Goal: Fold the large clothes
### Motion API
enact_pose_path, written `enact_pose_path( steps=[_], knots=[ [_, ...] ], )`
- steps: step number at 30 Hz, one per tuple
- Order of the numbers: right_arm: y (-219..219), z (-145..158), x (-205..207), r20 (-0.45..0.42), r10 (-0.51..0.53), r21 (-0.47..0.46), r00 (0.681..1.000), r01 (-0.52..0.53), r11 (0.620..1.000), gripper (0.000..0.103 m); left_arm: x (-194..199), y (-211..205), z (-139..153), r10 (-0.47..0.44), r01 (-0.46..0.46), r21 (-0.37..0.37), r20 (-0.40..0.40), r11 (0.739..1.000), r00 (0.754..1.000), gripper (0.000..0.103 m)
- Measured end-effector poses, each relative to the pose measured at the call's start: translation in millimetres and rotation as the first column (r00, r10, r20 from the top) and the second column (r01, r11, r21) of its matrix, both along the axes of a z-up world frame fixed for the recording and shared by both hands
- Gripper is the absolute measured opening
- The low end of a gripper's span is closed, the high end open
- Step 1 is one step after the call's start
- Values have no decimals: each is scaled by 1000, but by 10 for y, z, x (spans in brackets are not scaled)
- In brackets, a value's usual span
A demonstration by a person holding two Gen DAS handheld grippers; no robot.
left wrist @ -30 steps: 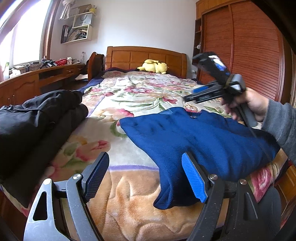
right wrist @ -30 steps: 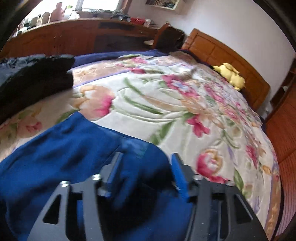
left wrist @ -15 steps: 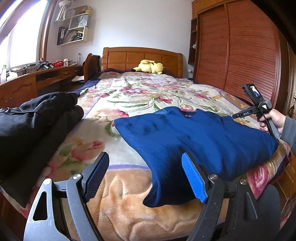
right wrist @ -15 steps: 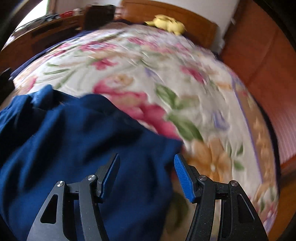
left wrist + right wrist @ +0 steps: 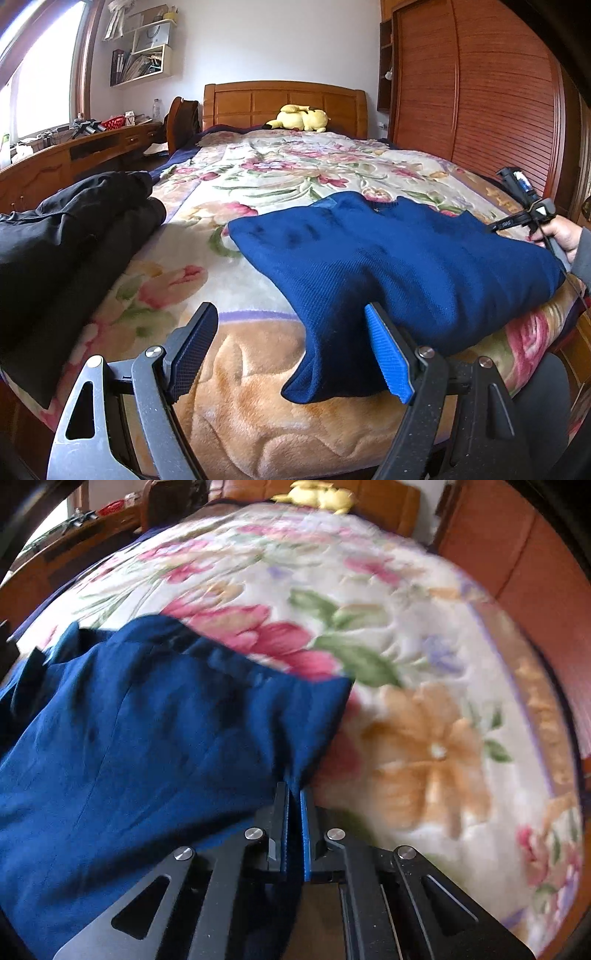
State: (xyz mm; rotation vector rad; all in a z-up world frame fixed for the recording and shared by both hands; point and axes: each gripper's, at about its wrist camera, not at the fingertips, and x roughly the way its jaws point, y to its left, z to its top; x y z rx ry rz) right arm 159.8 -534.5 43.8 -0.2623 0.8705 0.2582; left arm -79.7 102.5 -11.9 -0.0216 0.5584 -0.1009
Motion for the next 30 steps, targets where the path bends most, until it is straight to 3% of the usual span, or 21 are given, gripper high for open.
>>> enact_pose_path(
  steps=[5,8,9,10,12,16,21,24,26,30],
  knots=[
    [-275,189,-235,38,-50,38,998,49,998,4,0,23,-37,1,-1,-2,-16,1000,1000,81],
    [-380,391,-544,111,-50,45,993,45,998,17,1,36,-60,0,-1,-4,-28,1000,1000,82],
    [-381,459,-683,135,-40,54,990,33,998,28,7,41,-70,0,-1,-6,-33,1000,999,82],
    [-363,497,-794,159,-35,56,987,27,998,47,13,48,-78,0,0,-8,-38,1000,999,82],
    [-320,573,-1096,221,-14,65,975,-1,998,65,21,60,-93,1,-2,-14,-47,1000,999,82],
    [-103,530,-1637,283,82,74,956,-107,992,65,24,71,-115,7,-9,-26,-57,1000,998,82],
    [25,279,-2066,273,163,90,948,-194,977,65,29,55,-158,17,-18,-18,-71,1000,997,82],
    [-24,-6,-2084,244,168,72,955,-190,979,65,27,65,-191,20,-22,-21,-83,1000,996,84],
    [-146,-262,-2055,221,153,131,963,-185,974,65,23,66,-204,19,-21,-22,-87,1000,996,87],
    [-263,-488,-2134,273,156,148,949,-201,968,64,17,75,-214,19,-21,-19,-90,1000,996,87]
  ],
)
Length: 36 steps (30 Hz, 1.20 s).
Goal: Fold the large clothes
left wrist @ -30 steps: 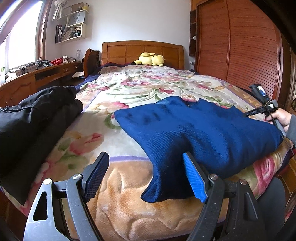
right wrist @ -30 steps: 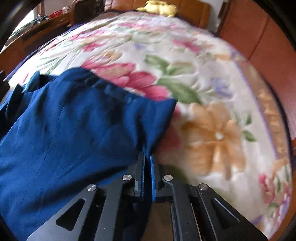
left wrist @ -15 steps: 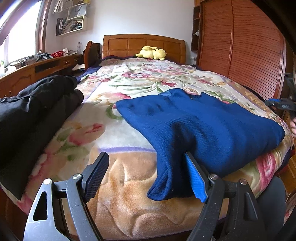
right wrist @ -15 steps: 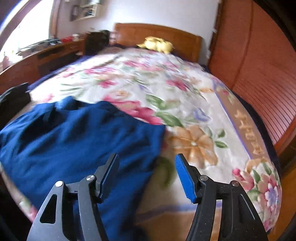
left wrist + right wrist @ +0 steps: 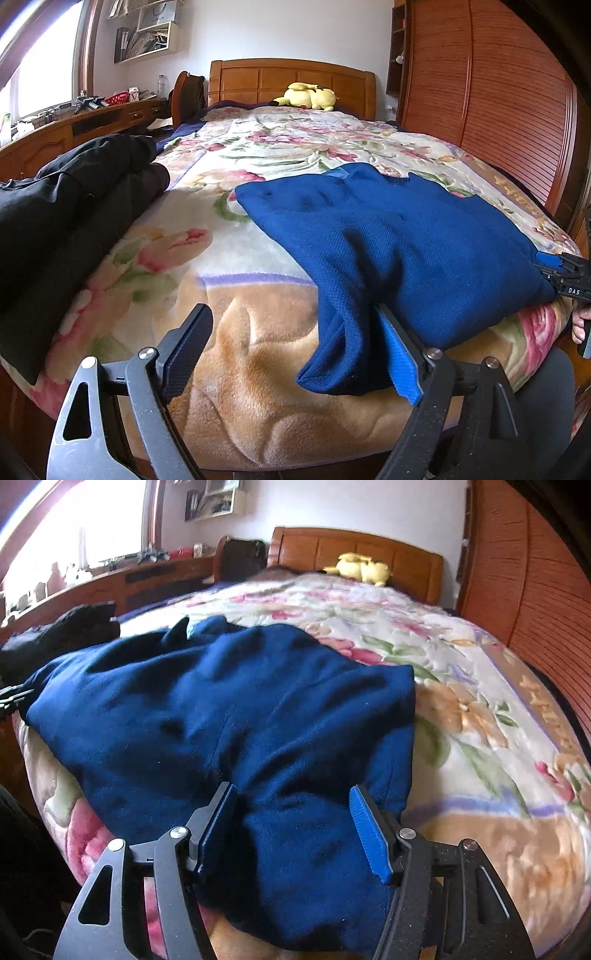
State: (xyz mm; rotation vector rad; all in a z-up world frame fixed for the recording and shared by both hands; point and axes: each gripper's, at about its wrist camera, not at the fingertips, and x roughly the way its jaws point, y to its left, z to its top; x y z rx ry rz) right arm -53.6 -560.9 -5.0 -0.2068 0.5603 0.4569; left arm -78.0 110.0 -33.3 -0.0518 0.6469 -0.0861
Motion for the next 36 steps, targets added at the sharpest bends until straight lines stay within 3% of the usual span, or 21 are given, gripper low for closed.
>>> enact_pose_path(
  steps=[7,13,24,29,32,33,36],
  knots=[
    [36,16,-49,-4,-23,-20,1000,23,1000,65,-13,16,-9,-3,3,-7,1,1000,1000,87],
    [279,283,-121,28,-49,-31,998,49,998,65,-18,25,-6,-2,2,-1,4,1000,1000,87],
    [1305,408,-343,74,173,-20,982,-172,985,65,-38,46,2,-4,4,4,8,1000,1000,87],
    [1560,142,-258,9,214,-87,977,-213,973,65,-85,96,18,-12,12,-12,19,1000,1000,87],
    [1547,57,-260,29,219,-78,975,-216,973,65,-122,132,47,-17,18,-33,38,999,999,87],
    [1531,52,-246,30,217,-74,976,-215,974,65,-134,142,57,-21,23,-42,44,999,999,86],
    [1499,49,-284,35,214,-69,976,-211,975,65,-119,151,52,-57,60,-90,37,994,998,69]
  ],
)
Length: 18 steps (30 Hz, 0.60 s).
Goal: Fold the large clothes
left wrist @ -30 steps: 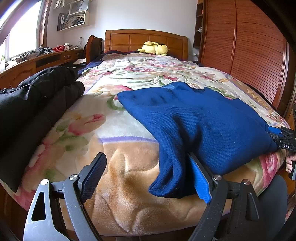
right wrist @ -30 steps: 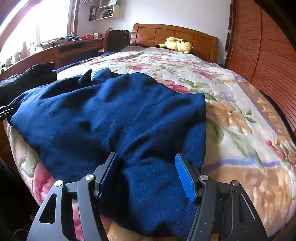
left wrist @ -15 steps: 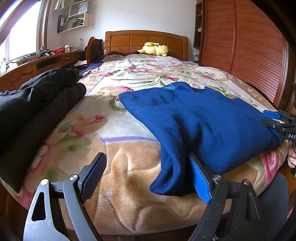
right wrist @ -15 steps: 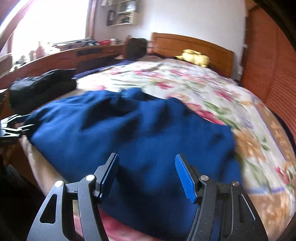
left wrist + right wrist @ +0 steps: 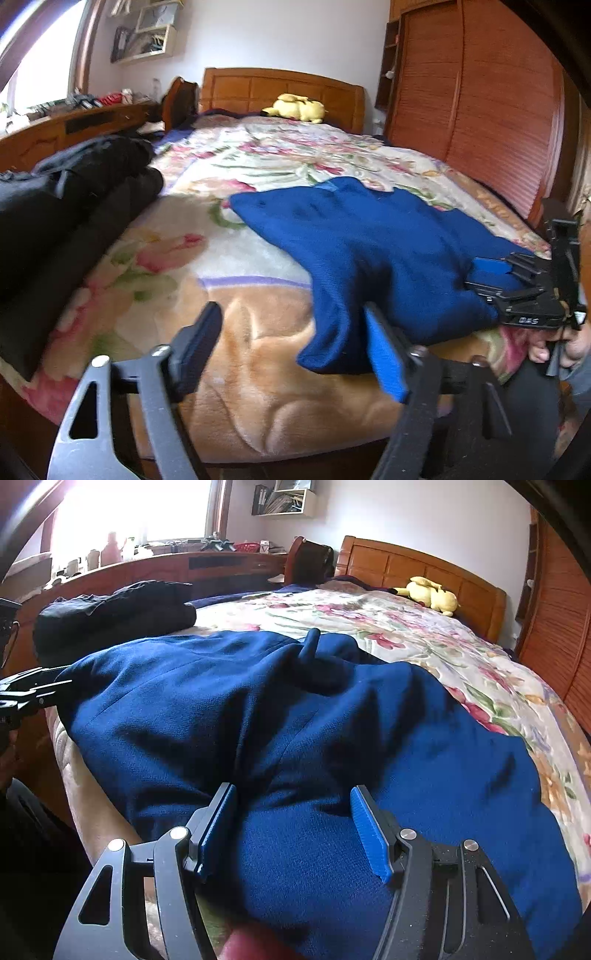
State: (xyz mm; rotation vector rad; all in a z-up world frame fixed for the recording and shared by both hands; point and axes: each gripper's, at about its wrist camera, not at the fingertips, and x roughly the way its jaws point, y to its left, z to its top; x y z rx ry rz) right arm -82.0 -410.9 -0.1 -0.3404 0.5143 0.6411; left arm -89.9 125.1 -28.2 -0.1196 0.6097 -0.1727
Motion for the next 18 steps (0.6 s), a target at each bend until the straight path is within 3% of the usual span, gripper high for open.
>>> enact_pose_path(
  steps=[2,10,18],
  knots=[
    [-8,23,-40,5,-3,-1,1000,3,1000,65,27,-15,-17,-31,30,-30,-20,999,999,51],
    [-484,163,-57,47,-56,32,997,54,998,65,94,-200,64,-113,111,-36,-51,993,992,9],
    [-975,189,-76,116,-193,5,974,193,981,65,171,-586,711,-120,116,72,56,991,991,4]
  ],
)
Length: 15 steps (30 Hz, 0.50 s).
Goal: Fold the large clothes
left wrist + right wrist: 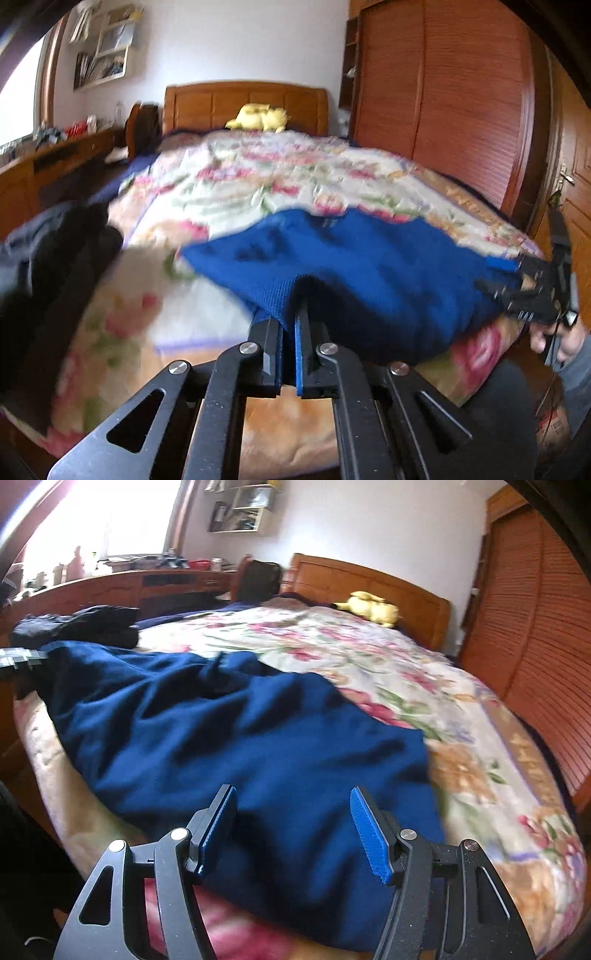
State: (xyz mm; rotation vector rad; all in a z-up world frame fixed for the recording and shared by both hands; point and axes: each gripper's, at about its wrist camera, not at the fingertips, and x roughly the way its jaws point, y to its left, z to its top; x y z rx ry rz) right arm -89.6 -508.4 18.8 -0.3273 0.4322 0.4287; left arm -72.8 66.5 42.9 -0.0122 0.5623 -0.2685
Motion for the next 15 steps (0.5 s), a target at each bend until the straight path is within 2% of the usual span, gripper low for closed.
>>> enact_pose_path(
  steps=[5,7,15],
  knots=[
    [-246,-92,68,-69,-25,31,997,27,999,65,118,-501,487,-74,67,95,77,993,994,4],
    [-312,-83,51,-71,-31,48,997,35,998,65,172,-762,641,-108,93,143,101,985,989,4],
    [-596,15,-119,-67,-40,126,997,48,991,65,363,-1749,1056,-249,210,264,124,941,961,4]
  ],
)
